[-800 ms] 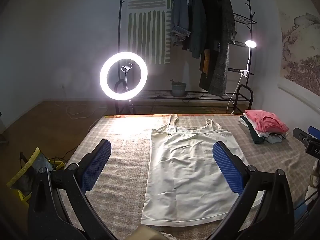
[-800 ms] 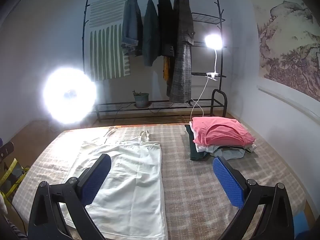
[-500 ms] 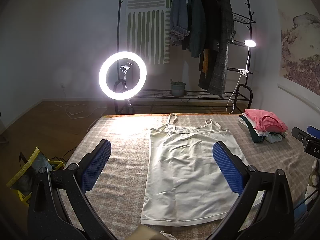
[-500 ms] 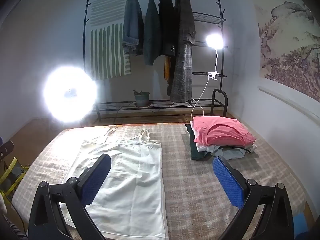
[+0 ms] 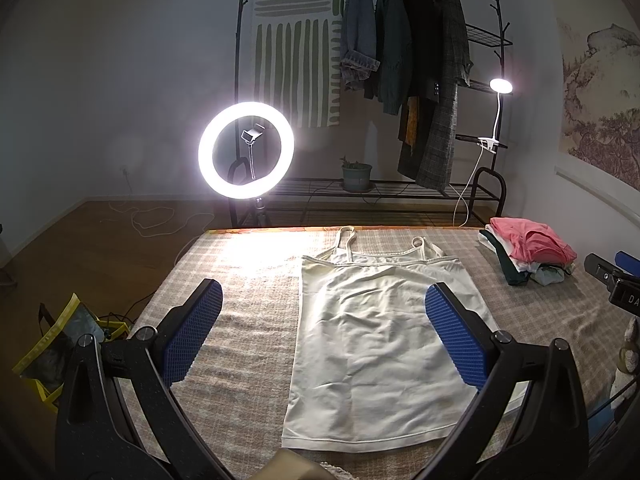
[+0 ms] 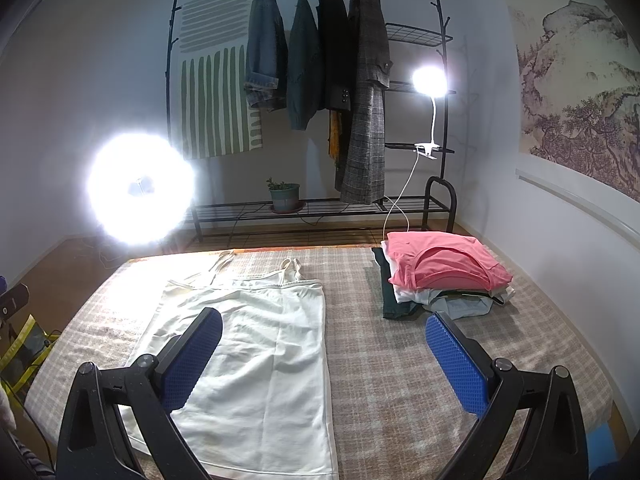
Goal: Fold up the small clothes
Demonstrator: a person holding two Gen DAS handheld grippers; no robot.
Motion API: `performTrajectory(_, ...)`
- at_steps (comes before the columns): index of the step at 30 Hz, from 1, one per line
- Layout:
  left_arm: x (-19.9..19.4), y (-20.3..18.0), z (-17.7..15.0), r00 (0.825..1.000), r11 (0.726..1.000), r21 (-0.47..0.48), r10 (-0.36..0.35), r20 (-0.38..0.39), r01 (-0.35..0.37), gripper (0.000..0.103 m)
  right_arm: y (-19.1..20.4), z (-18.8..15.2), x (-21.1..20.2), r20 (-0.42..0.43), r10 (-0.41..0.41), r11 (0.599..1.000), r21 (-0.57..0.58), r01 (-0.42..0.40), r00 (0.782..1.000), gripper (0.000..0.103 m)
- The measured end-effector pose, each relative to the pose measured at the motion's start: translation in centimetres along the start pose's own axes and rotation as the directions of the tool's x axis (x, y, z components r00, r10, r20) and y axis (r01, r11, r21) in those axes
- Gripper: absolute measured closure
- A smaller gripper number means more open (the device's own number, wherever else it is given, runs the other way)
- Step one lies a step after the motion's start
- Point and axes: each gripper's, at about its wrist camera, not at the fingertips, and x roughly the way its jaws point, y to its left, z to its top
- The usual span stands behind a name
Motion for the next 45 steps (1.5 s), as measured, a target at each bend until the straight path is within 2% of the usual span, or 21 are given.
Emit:
performTrajectory(14, 0.4, 0.5, -1.0, 1.0, 1.0, 0.009, 0.025, -0.016, -0.024, 0.0, 0.2, -0.1, 0.5, 0.01, 0.018, 1.0, 0.001, -0.018, 1.0, 0.0)
performTrajectory(22, 0.8, 1.8, -1.3, 0.998, 0.998, 0.005, 0.056, -0.04, -0.056, 0.0, 2.1, 0.1, 1.0, 0.022, 0.046, 0.999, -0.011, -0.045, 0.999, 0.0)
performTrajectory(26, 0.9, 2.7, -1.6, 0.996, 0.997, 0.001, 0.073, -0.051, -0.073, 0.0, 3.4, 0.3, 1.3, -0.014, 0.075, 0.997, -0.004, -0.075, 0.997, 0.0)
performTrajectory(29, 0.9, 3.5, -1.9, 0.995, 0.997, -0.002, 0.078, -0.058, -0.079, 0.0, 5.2, 0.3, 1.7, -0.003, 0.093, 0.995, -0.042, -0.093, 0.996, 0.0)
performTrajectory(34, 1.2, 5.0, -2.5, 0.993, 0.996, -0.024, 0.087, -0.082, -0.089, 0.005, 8.4, 0.5, 2.2, 0.022, 0.138, 0.986, -0.094, -0.135, 0.99, 0.0)
performTrajectory(39, 2.5, 6.7, -3.6, 0.986, 0.994, -0.081, 0.066, -0.152, -0.079, 0.02, 11.4, 0.1, 4.3, -0.054, 0.184, 0.968, -0.165, -0.19, 0.981, 0.0)
performTrajectory(42, 3.5, 7.4, -4.7, 0.976, 0.991, -0.117, 0.036, -0.215, -0.062, 0.03, 13.4, 0.0, 5.8, -0.112, 0.232, 0.95, -0.187, -0.25, 0.966, 0.0)
performTrajectory(45, 4.9, 7.9, -6.1, 0.957, 0.986, -0.161, -0.007, -0.291, -0.041, 0.036, 15.1, 0.1, 6.9, -0.122, 0.279, 0.931, -0.208, -0.3, 0.952, 0.001)
